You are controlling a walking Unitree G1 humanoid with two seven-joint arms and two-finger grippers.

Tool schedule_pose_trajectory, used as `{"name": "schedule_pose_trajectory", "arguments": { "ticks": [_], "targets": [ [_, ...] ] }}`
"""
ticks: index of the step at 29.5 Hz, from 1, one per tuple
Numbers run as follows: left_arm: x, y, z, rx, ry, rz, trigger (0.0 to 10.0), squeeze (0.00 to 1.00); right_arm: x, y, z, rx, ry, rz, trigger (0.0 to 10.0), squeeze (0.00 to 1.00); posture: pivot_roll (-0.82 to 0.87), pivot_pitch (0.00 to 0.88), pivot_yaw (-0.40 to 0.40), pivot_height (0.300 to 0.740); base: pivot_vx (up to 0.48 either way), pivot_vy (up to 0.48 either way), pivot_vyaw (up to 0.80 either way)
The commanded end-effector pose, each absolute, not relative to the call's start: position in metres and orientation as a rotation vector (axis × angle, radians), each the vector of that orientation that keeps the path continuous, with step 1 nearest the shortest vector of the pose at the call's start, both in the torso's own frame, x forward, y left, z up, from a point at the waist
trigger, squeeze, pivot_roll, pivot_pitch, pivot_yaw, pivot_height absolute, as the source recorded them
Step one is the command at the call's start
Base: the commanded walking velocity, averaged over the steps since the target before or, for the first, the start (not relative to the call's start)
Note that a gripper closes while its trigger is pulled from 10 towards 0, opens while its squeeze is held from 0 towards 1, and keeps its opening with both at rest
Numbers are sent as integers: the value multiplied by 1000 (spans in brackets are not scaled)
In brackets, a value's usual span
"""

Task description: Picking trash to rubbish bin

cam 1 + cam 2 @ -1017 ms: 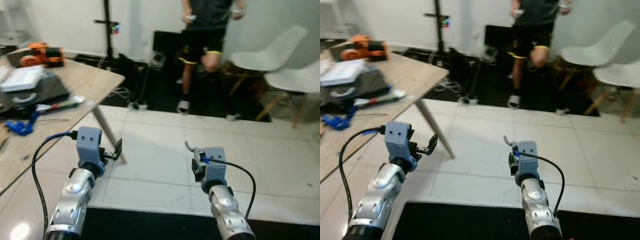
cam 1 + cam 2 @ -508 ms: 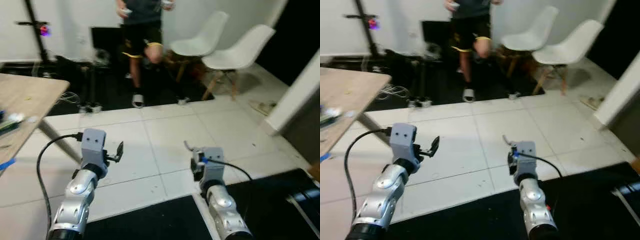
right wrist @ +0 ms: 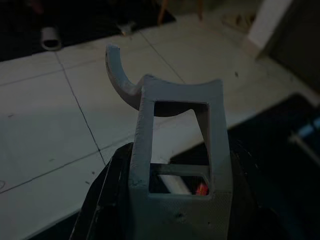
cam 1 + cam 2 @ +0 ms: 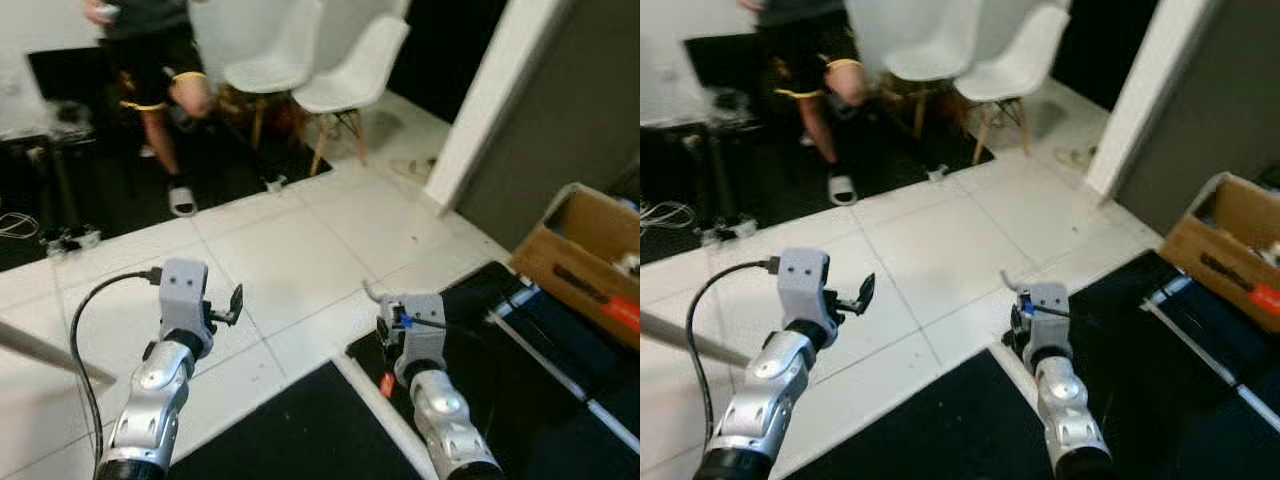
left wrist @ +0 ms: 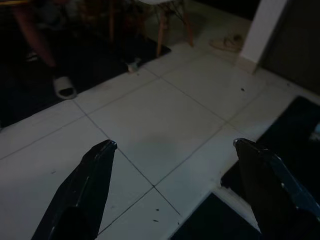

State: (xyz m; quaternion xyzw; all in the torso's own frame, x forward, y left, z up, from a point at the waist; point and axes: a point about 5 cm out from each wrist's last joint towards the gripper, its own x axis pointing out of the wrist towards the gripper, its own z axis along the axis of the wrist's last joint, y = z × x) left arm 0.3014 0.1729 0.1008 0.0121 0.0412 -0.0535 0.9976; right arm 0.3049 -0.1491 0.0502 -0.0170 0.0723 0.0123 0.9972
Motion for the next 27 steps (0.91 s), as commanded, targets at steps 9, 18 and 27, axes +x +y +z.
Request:
{"name": "schedule_pose_trajectory", "arguments": {
  "ticks": [9,18,27],
  "targets": [
    [305,169,94,71,141,-108,10000,0,300,-163,43,-15,173,-36,10000,0,36,97,-8,740,0,0,-800],
    [308,166,94,46,149,-75,10000,0,296,-167,39,-12,187,-59,10000,0,35,102,-8,740,0,0,-800],
    [306,161,93,53,149,-109,10000,0,297,-164,38,-12,195,-56,10000,0,34,111,-23,740,0,0,-800]
  ]
}}
